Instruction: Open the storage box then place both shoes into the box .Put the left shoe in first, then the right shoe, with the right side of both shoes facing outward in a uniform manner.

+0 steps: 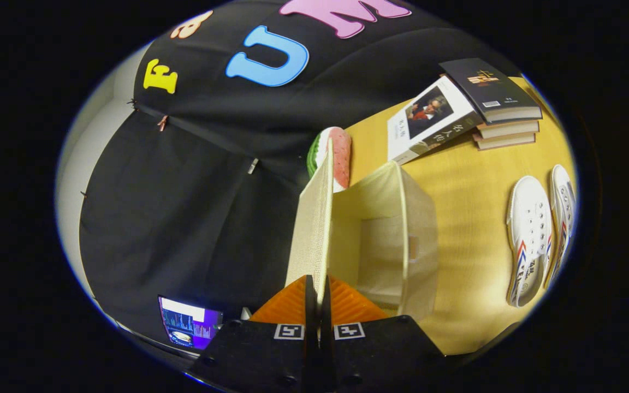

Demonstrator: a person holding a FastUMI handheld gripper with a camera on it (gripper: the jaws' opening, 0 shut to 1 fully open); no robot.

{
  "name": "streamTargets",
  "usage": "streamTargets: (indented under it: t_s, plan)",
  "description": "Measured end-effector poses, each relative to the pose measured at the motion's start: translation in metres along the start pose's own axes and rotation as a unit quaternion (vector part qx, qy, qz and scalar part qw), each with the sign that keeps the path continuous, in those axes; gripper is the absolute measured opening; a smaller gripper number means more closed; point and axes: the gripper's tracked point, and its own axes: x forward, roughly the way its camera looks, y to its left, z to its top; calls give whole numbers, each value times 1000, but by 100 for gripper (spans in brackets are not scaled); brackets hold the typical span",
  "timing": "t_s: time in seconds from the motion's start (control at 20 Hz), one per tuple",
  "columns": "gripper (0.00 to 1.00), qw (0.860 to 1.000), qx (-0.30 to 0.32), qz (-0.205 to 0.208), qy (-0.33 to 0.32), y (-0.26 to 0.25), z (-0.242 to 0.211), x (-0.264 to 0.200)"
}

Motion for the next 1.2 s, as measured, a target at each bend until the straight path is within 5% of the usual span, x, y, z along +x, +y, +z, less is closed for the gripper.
streamTargets:
  t_s: [0.5, 1.05, 1.2]
  plan:
    - [5, 993, -74, 77, 43, 144, -34, 84]
    - [9, 992, -107, 40, 62, 166, -78, 174]
    - [87, 991, -128, 30, 25, 164, -60, 161]
